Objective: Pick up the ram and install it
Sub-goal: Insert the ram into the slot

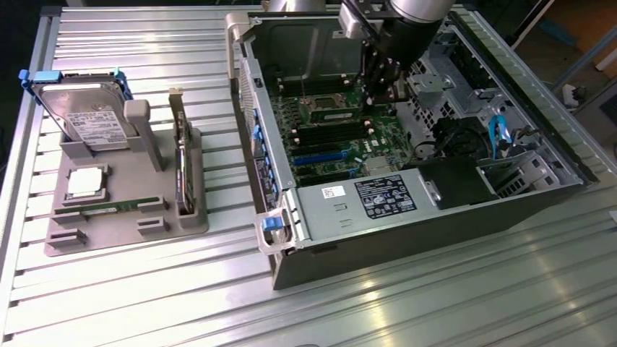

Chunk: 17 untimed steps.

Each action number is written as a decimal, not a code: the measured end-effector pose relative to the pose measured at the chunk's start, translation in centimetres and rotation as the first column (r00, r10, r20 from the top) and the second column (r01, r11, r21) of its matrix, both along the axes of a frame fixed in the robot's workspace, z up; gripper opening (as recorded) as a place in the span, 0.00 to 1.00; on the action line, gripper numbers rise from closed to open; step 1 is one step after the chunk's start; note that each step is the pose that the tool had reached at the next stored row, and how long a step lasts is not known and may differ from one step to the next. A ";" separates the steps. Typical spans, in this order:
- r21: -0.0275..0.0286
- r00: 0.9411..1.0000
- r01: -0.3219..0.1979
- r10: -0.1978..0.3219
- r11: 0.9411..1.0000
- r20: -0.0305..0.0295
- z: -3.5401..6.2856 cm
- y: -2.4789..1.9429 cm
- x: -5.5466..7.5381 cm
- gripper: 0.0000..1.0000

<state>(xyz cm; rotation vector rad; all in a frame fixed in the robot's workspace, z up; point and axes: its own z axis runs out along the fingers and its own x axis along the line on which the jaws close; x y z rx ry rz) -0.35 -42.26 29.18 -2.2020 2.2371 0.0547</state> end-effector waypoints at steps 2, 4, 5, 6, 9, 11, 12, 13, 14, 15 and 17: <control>0.000 1.000 -0.004 0.004 1.000 0.000 0.00 0.00 0.0 0.12; 0.000 1.000 -0.004 0.004 1.000 0.000 0.00 0.00 0.0 0.12; 0.000 1.000 -0.004 0.004 1.000 0.000 -0.03 0.00 0.0 0.12; 0.001 1.000 -0.004 0.004 1.000 0.000 -0.13 0.00 0.0 0.12; 0.000 1.000 -0.004 0.004 1.000 0.000 -0.59 0.00 0.0 0.12; 0.000 1.000 -0.004 0.004 1.000 0.000 -1.01 0.00 0.0 0.12; 0.000 1.000 -0.004 0.004 1.000 0.000 -1.13 0.00 0.0 0.12; 0.000 1.000 -0.004 0.004 1.000 0.000 -1.27 0.00 0.0 0.12; 0.000 1.000 -0.004 0.004 1.000 0.000 -1.39 0.00 0.0 0.12; 0.000 1.000 -0.004 0.004 1.000 0.000 -1.51 0.00 0.0 0.12; 0.000 1.000 -0.004 0.004 1.000 0.000 -1.72 0.00 0.0 0.12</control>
